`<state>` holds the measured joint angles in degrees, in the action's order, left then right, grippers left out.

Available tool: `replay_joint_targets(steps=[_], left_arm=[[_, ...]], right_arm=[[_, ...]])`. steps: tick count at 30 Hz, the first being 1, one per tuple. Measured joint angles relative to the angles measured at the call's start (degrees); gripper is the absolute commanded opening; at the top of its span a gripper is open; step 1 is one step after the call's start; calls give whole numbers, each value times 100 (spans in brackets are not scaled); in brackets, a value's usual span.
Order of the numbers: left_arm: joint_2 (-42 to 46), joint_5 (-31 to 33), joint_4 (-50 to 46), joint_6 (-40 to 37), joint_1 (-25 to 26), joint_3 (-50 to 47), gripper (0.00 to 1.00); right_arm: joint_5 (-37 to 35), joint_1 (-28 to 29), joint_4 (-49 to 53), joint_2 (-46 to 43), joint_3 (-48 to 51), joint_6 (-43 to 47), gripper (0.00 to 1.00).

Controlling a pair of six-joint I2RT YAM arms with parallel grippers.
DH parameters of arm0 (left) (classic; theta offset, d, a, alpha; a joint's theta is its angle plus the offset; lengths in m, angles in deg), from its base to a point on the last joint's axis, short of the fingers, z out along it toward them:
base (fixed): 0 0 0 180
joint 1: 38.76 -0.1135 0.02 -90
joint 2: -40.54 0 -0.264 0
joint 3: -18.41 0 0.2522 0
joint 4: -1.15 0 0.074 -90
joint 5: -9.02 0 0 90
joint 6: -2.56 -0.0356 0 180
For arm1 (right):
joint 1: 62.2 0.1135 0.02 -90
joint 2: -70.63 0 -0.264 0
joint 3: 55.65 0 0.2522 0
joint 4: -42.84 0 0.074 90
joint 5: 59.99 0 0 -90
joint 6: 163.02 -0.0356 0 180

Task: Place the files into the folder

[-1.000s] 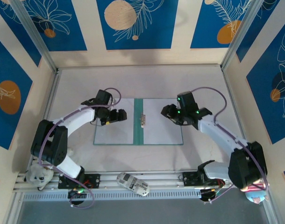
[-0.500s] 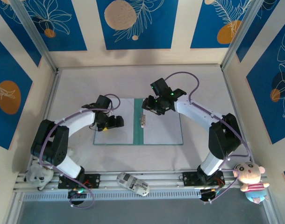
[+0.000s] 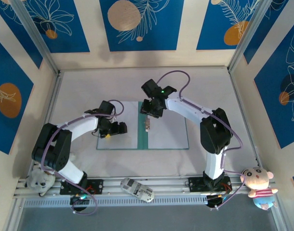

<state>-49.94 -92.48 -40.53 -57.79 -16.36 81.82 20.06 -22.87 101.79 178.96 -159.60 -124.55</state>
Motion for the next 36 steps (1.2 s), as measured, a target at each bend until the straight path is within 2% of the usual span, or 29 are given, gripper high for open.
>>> replay_joint_targets(steps=[7,17,36], left_arm=[[-2,0,0,0,-2,0,90],[-11,0,0,-2,0,-2,90],[-13,0,0,-15,0,-2,90]], right_arm=[[-179,155,365,509,-378,2,43],[-356,295,715,741,-625,44,34],[-356,369,748,964,-651,42,29]])
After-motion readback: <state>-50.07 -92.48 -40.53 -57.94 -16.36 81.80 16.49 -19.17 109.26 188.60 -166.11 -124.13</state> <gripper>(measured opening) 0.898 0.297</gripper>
